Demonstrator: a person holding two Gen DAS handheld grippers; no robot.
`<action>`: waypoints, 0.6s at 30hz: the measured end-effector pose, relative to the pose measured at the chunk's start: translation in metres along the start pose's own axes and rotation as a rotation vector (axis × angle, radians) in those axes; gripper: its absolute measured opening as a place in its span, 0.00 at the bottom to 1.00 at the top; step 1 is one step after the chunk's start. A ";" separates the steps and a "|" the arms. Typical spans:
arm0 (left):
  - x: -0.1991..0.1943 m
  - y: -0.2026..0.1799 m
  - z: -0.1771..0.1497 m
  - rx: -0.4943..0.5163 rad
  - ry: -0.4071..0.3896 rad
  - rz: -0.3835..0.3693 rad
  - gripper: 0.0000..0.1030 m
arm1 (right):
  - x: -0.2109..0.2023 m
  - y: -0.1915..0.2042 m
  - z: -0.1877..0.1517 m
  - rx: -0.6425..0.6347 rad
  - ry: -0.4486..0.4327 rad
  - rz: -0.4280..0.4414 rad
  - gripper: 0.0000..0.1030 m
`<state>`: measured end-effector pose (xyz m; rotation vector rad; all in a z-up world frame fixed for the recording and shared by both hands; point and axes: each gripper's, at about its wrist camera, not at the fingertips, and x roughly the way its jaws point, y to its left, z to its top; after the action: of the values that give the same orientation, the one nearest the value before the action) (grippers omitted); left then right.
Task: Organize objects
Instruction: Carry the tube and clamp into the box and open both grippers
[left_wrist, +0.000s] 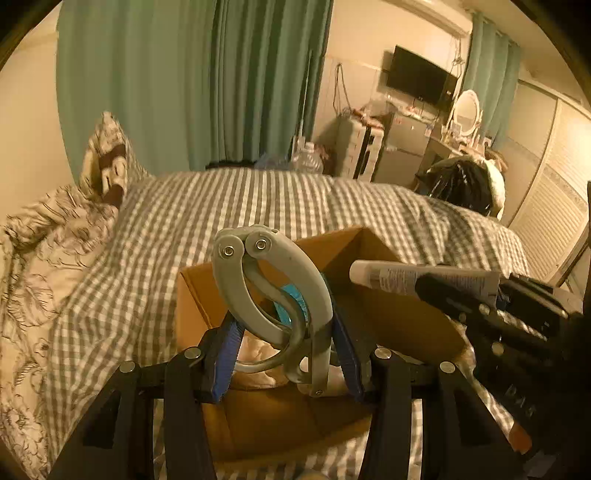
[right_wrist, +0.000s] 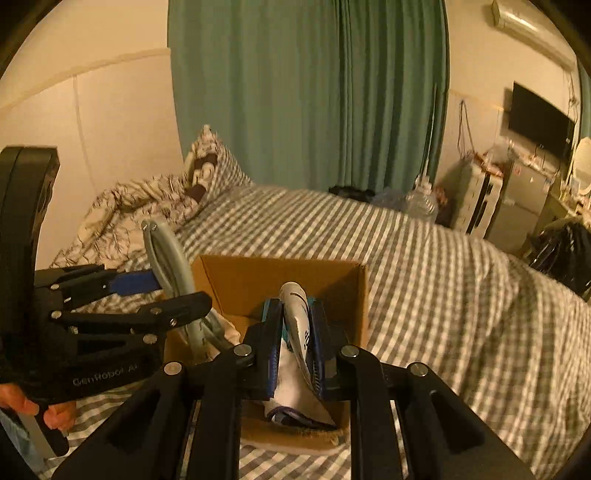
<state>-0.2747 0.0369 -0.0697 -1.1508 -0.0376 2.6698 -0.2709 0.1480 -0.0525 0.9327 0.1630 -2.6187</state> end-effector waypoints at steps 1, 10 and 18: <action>0.008 0.002 0.000 -0.005 0.015 -0.002 0.48 | 0.006 -0.001 -0.002 0.000 0.009 0.003 0.14; 0.033 0.011 -0.002 -0.004 0.054 -0.005 0.49 | 0.026 -0.012 -0.003 0.032 0.027 0.042 0.15; 0.024 0.019 -0.003 -0.040 0.034 0.016 0.70 | 0.007 -0.019 0.001 0.079 -0.010 0.015 0.48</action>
<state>-0.2924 0.0233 -0.0909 -1.2125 -0.0762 2.6742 -0.2837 0.1637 -0.0568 0.9436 0.0501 -2.6324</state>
